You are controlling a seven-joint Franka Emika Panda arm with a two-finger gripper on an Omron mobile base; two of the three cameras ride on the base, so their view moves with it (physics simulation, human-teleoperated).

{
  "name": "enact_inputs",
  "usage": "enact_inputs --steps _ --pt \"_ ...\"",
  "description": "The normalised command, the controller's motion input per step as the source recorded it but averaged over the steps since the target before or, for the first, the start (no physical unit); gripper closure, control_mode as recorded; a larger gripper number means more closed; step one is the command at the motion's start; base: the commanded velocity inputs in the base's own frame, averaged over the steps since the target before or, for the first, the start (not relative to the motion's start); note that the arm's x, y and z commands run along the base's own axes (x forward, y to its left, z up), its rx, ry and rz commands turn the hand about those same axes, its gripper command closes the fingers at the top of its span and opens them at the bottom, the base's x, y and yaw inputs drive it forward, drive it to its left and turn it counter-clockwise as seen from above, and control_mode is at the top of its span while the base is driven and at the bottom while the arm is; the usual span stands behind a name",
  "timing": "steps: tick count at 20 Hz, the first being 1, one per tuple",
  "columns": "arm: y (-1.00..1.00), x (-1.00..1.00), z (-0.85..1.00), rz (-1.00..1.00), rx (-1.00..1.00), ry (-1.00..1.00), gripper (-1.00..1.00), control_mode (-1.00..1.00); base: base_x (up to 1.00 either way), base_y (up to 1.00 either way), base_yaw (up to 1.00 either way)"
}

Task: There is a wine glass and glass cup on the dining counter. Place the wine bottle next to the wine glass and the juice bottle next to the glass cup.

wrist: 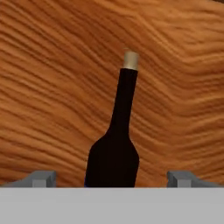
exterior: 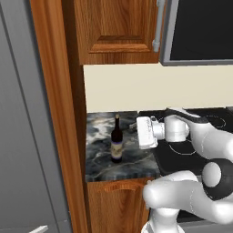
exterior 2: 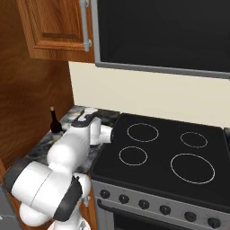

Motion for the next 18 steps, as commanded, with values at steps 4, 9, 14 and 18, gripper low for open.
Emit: enact_inputs --steps 4,9,14,18 --pt "0.19 0.57 -0.24 0.13 0.00 0.11 -1.00 -1.00 0.00 0.00 0.00" --pt "0.24 0.37 -0.19 0.13 0.00 0.07 -1.00 -1.00 0.00 0.00 0.00" --pt "0.10 0.01 -0.08 0.16 0.01 0.04 -1.00 -1.00 0.00 0.00 0.00" --pt "0.18 0.00 -0.08 0.14 0.01 0.01 -1.00 -1.00 0.00 0.00 0.00"
